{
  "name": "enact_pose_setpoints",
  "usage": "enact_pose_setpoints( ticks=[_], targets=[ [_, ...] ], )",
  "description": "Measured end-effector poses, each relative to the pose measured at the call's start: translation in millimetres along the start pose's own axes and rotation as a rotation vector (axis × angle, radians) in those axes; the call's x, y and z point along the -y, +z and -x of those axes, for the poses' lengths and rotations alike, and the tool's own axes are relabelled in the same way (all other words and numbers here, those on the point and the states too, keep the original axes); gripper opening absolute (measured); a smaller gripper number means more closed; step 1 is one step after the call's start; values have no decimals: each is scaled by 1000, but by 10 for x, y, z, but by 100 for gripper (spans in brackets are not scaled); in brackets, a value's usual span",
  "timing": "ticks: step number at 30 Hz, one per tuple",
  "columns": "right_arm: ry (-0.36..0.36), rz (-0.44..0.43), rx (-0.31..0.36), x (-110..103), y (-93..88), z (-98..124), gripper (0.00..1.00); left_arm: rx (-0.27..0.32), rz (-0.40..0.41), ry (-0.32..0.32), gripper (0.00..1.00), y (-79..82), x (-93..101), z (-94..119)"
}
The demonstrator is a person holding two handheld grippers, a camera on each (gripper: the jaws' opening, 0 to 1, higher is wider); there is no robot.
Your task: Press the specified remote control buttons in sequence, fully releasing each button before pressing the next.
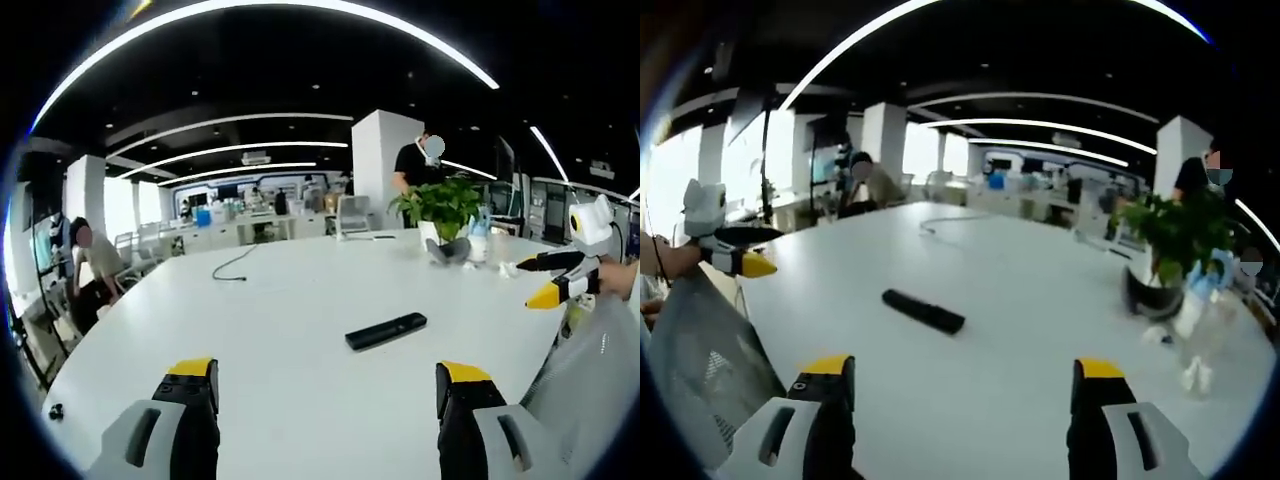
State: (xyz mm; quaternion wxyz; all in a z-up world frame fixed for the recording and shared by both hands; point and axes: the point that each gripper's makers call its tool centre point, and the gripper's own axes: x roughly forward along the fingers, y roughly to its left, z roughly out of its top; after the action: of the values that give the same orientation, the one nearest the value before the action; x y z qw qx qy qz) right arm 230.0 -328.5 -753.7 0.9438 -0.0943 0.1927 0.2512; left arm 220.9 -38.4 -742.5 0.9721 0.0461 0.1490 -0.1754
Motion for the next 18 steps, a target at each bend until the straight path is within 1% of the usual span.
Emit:
enact_pose_setpoints(
  ticks=[1,3,5,6,7,8,10,12,13,15,16,17,18],
  targets=[
    [-7,4,9,12,18,8,88,-3,1,-4,94,-8,3,-1],
    [-24,8,15,42,33,21,88,-19,21,-36,93,-32,62,-16],
    [-39,2,14,76,26,31,88,-37,11,-72,90,-55,117,-19],
    [-49,-1,15,94,27,38,88,-45,19,-87,88,-64,139,-23],
    [-66,-6,18,128,29,50,88,-62,60,-123,88,-83,205,-28],
    [-72,-7,19,140,29,54,88,-74,77,-144,88,-97,238,-32],
    [-93,-19,19,186,21,68,88,-108,92,-163,88,-130,249,-45],
    [-108,-28,17,222,10,80,88,-116,125,-193,88,-124,279,-63],
    [-112,-29,17,231,9,84,87,-131,164,-214,88,-133,304,-76],
    [-118,-30,25,246,21,94,87,-138,204,-263,86,-108,362,-117],
    [-119,-32,30,246,31,94,87,-176,209,-301,86,-134,408,-149],
    [-119,-33,31,246,32,93,87,-194,193,-316,86,-149,420,-173],
    [-118,-32,22,244,17,89,86,-212,151,-336,86,-166,438,-219]
  ],
)
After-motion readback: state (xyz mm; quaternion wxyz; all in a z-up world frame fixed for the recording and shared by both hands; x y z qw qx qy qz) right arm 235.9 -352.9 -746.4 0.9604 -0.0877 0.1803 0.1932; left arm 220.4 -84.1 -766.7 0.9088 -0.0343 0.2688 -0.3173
